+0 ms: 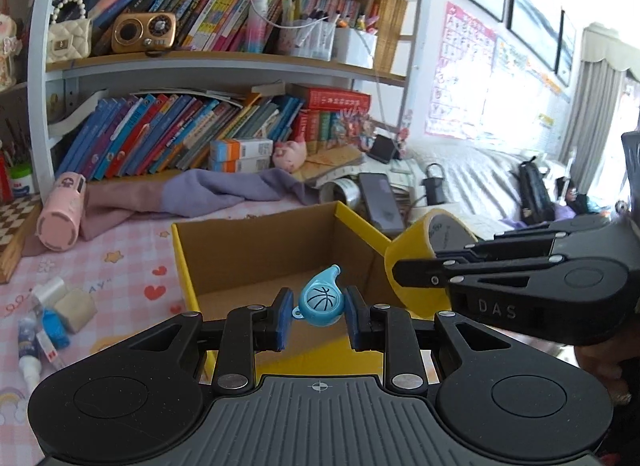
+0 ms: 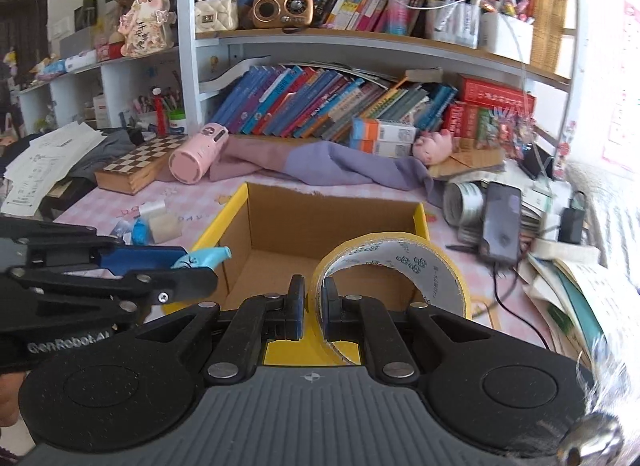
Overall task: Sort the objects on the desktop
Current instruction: 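Lower the tape roll into the box and open the right tool while the left tool drops the eraser in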
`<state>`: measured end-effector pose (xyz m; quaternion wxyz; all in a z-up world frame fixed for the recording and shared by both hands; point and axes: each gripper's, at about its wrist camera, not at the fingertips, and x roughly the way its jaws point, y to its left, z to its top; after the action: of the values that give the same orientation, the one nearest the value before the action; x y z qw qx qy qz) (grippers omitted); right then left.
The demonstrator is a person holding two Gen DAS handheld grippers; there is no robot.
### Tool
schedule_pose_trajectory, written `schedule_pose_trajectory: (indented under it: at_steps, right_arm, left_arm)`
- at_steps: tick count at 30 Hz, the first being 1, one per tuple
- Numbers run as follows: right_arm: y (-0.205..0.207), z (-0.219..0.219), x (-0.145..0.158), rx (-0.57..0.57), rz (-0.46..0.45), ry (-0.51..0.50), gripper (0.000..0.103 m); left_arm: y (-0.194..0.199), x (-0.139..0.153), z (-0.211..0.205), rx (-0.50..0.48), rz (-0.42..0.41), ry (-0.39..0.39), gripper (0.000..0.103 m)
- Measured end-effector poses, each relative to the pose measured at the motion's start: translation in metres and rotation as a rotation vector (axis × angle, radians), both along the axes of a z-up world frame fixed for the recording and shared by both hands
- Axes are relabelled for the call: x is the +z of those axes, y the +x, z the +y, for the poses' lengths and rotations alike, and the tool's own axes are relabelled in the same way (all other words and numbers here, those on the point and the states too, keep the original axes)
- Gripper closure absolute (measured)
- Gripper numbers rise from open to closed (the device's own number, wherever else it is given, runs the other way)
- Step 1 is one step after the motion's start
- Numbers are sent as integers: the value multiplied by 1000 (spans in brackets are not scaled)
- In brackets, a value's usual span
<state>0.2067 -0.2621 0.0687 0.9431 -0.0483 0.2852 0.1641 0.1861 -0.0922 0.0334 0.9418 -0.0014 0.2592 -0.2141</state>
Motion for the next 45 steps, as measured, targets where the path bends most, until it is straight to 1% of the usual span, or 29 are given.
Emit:
schedule_pose_trajectory:
  at_steps: [4,10,14,19,26,30,40,45]
  right_arm:
    - [34,-7,-4,68,32,24,95]
    - [87,-7,-26,159,184,65,95]
    - [110,-1,-46,181,277,41,95]
    - [123,1,-66,183,369,16,95]
    - [133,0,-86,181,475,0,95]
    - [137,-1,-92,177,514,-4,95]
    - [137,-1,-92,156,536,-6,95]
    - [137,-4,-88,128,531,8,95]
  left_arm:
    - [21,-4,-13,38,-12,59,77]
    - [49,-17,-27,92,13,158,77]
    - [66,-32,-32,102,78,214,77]
    - [81,-50,-40,77,162,261,77]
    - [87,-57,-40,83,197,235,77]
    - [88,-58,-38,90,214,212,77]
    - [87,-59,-37,106,211,194,77]
    - [83,-57,-38,132,197,190,76]
